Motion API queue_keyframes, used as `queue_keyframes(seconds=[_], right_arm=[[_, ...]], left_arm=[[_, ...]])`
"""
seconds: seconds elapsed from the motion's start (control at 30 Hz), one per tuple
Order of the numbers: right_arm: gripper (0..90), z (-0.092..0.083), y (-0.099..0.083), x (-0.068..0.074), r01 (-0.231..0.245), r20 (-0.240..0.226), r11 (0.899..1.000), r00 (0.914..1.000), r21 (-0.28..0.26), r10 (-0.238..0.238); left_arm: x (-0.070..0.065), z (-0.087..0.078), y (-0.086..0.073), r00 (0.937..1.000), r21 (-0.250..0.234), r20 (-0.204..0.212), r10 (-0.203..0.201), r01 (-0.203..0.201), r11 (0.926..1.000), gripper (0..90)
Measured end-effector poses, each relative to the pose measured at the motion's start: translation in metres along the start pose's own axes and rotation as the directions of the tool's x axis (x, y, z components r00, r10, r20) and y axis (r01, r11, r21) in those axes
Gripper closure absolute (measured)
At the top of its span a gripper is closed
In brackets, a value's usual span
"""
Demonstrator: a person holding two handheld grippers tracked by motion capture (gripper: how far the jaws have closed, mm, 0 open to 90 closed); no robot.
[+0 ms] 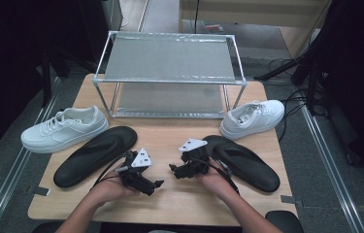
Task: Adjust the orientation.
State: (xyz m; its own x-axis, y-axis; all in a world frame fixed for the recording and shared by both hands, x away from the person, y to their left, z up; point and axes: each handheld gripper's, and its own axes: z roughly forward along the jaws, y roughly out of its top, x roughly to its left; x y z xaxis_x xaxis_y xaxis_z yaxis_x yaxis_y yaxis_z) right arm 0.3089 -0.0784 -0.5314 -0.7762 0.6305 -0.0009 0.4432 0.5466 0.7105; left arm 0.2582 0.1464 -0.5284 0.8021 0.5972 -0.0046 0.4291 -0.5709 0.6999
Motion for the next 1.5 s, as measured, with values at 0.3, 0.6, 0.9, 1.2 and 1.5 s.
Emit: queue_keyframes(seconds=[0.3, 0.6, 0.9, 1.2, 1.5], right_arm=[[12.9, -0.017, 0.001, -0.001, -0.019, -0.049, 0.998, 0.9986, -0.06, 0.016], [13.6, -0.026, 0.002, -0.005, -0.052, -0.005, 0.997, 0.9986, -0.061, 0.052], [13.6, -0.034, -0.003, -0.011, -0.023, -0.042, 1.0, 0.9989, -0.02, 0.022], [13.6, -0.042, -0.008, -0.012, -0.014, -0.034, 0.999, 0.9993, -0.031, 0.013], [24.2, -0.044, -0.011, -0.015, -0.021, -0.062, 1.0, 0.9979, -0.009, 0.02]], left_arm=[[0.007, -0.016, -0.002, 0.997, -0.011, 0.076, -0.008, 0.009, 0.9999, 24.9], [0.024, -0.01, 0.004, 0.987, 0.079, 0.143, -0.072, 0.061, 0.995, 22.7], [0.027, -0.009, 0.011, 0.9841, 0.068, 0.17, -0.051, 0.04, 0.9969, 23.6], [0.025, -0.008, 0.018, 0.9811, 0.048, 0.193, -0.015, 0.006, 0.9988, 33.3], [0.033, -0.01, 0.02, 0.9835, 0.071, 0.168, -0.067, 0.055, 0.996, 38.5]])
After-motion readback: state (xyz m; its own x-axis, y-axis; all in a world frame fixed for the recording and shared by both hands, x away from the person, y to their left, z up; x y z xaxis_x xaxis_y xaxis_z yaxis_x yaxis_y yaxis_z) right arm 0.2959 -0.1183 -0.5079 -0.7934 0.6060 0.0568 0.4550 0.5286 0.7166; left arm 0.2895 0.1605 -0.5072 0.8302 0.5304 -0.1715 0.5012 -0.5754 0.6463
